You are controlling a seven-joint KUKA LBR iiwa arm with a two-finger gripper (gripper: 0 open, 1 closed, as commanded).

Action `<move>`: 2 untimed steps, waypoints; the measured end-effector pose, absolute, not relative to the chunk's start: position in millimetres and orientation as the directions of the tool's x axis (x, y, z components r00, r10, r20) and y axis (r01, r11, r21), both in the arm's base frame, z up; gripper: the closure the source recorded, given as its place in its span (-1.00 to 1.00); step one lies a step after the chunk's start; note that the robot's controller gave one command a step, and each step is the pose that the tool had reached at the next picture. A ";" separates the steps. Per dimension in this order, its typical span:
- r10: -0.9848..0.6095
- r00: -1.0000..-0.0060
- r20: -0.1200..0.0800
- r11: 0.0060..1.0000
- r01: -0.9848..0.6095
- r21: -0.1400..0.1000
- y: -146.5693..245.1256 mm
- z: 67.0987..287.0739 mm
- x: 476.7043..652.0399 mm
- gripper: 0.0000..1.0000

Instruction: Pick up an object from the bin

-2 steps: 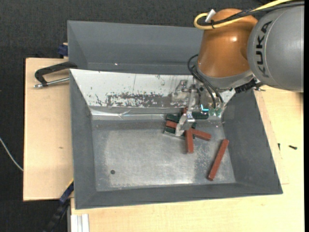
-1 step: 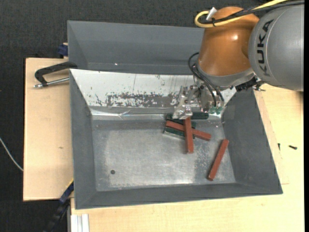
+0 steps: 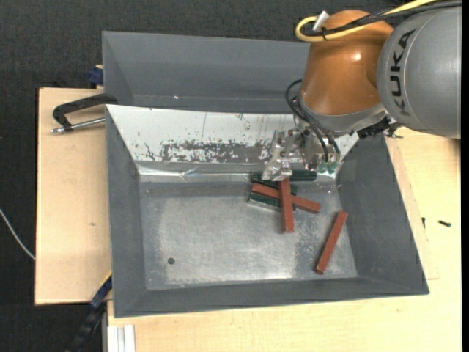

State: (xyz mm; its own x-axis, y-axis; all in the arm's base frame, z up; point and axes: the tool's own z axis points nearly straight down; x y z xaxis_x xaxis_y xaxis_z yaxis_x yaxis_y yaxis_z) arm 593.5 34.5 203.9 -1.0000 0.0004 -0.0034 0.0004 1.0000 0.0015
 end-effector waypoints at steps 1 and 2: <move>-0.028 -1.000 -0.007 1.000 -0.028 0.001 43.9 154.0 589.2 1.00; 0.023 -1.000 -0.002 1.000 0.023 0.002 46.7 126.3 594.8 -1.00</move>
Offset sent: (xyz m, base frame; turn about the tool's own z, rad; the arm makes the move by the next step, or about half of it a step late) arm 0.0004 0.0114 -0.0787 0.0232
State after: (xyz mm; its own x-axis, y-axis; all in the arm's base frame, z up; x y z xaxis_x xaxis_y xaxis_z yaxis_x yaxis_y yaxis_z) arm 594.8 46.7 126.3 -0.9997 0.0233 -0.0016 0.0233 0.9997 0.0015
